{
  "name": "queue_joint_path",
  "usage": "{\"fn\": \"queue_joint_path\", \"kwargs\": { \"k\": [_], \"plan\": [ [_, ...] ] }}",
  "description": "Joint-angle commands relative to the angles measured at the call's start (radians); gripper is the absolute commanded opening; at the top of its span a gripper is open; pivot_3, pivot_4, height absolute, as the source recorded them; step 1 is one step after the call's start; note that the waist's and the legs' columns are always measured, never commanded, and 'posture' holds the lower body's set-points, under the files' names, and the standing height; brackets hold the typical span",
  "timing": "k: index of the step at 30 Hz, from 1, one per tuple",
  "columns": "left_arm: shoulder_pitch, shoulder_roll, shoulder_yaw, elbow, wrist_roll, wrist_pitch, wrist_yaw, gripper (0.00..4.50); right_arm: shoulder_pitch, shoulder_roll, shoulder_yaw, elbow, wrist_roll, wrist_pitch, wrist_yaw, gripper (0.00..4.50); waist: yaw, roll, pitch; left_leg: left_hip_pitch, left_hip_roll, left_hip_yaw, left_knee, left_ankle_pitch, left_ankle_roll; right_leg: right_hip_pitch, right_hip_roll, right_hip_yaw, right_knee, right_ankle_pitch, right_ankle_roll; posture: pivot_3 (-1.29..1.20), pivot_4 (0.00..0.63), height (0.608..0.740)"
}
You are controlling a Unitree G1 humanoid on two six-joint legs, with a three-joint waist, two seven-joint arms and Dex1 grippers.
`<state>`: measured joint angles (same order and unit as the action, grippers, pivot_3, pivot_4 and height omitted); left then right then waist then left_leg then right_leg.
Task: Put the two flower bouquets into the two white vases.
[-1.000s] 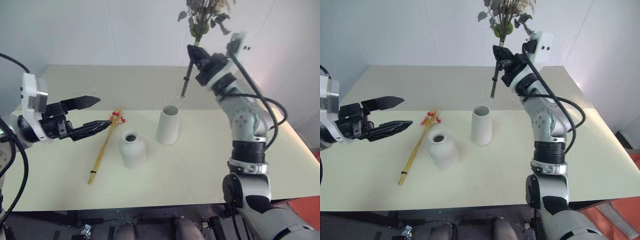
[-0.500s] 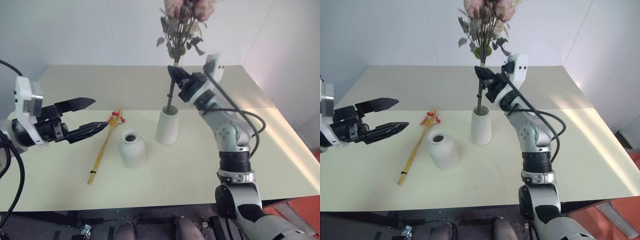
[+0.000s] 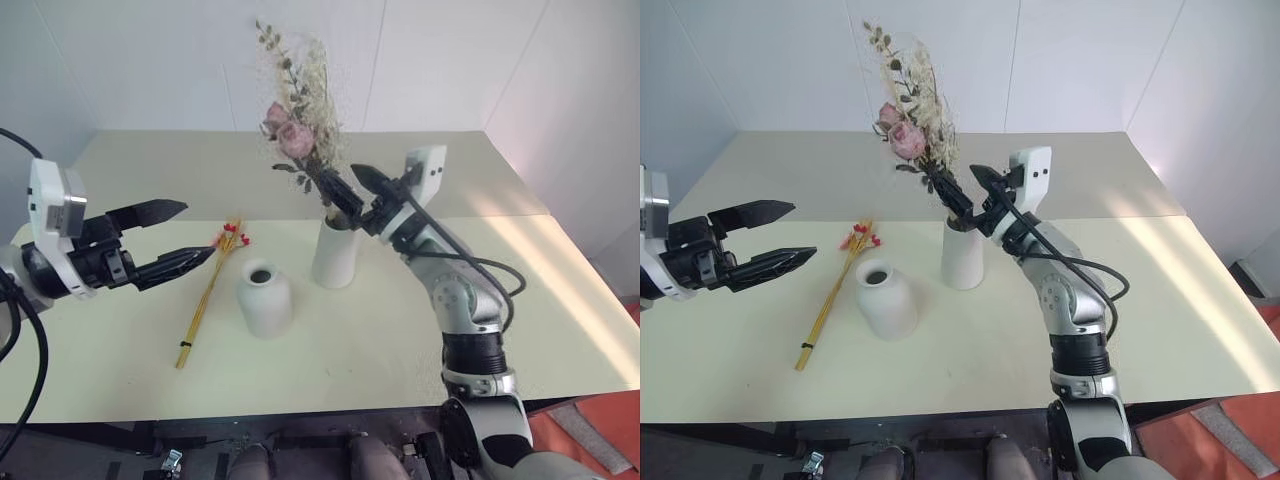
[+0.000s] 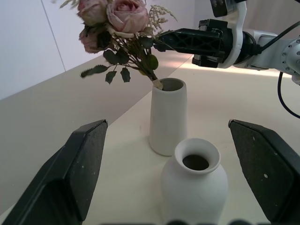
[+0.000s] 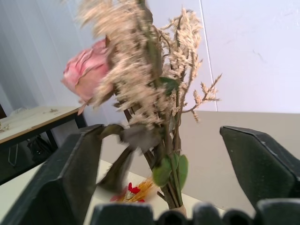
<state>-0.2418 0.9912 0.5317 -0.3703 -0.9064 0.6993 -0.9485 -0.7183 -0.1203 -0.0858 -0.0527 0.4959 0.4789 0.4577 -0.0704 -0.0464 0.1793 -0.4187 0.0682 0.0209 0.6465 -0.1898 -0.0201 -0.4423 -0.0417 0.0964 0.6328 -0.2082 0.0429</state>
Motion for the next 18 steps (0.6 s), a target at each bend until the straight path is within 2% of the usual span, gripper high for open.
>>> {"fn": "queue_joint_path", "kwargs": {
  "k": [1,6,9,13,18],
  "plan": [
    [-0.025,0.019,0.008,0.014,0.013,-0.013,0.005,4.50,0.013,-0.022,-0.021,-0.071,0.029,-0.012,0.010,4.48,0.000,0.000,0.000,0.000,0.000,0.000,0.000,0.000,0.000,0.000,0.000,0.000,0.000,0.000,0.000,0.00,0.150,0.740],
    [0.002,0.067,-0.082,0.037,0.168,0.000,0.078,4.50,0.081,-0.126,-0.032,-0.158,0.059,0.045,0.065,4.48,0.003,0.000,0.000,0.000,0.000,0.000,0.000,0.000,0.000,0.000,0.000,0.000,0.000,0.000,0.000,0.00,0.150,0.740],
    [-0.038,0.121,-0.197,0.057,0.245,0.128,0.181,4.50,0.109,-0.239,-0.053,-0.214,0.105,0.088,0.138,4.48,0.007,0.000,0.000,0.000,0.000,0.000,0.000,0.000,0.000,0.000,0.000,0.000,-0.001,-0.001,0.001,0.00,0.150,0.740],
    [-0.178,0.124,-0.356,0.102,0.293,0.302,0.265,4.50,0.135,-0.398,-0.084,-0.260,0.183,0.142,0.270,4.48,0.011,0.000,0.000,0.001,0.000,0.000,0.000,0.000,0.000,0.001,0.000,0.000,0.000,-0.003,0.004,0.00,0.150,0.740],
    [-0.393,0.061,-0.579,0.236,0.400,0.466,0.323,4.50,0.175,-0.587,-0.090,-0.274,0.224,0.162,0.459,4.48,0.013,0.000,0.000,0.002,-0.001,0.000,-0.001,0.000,0.000,0.002,0.000,0.000,-0.001,-0.003,0.005,0.00,0.150,0.740]
  ]
}}
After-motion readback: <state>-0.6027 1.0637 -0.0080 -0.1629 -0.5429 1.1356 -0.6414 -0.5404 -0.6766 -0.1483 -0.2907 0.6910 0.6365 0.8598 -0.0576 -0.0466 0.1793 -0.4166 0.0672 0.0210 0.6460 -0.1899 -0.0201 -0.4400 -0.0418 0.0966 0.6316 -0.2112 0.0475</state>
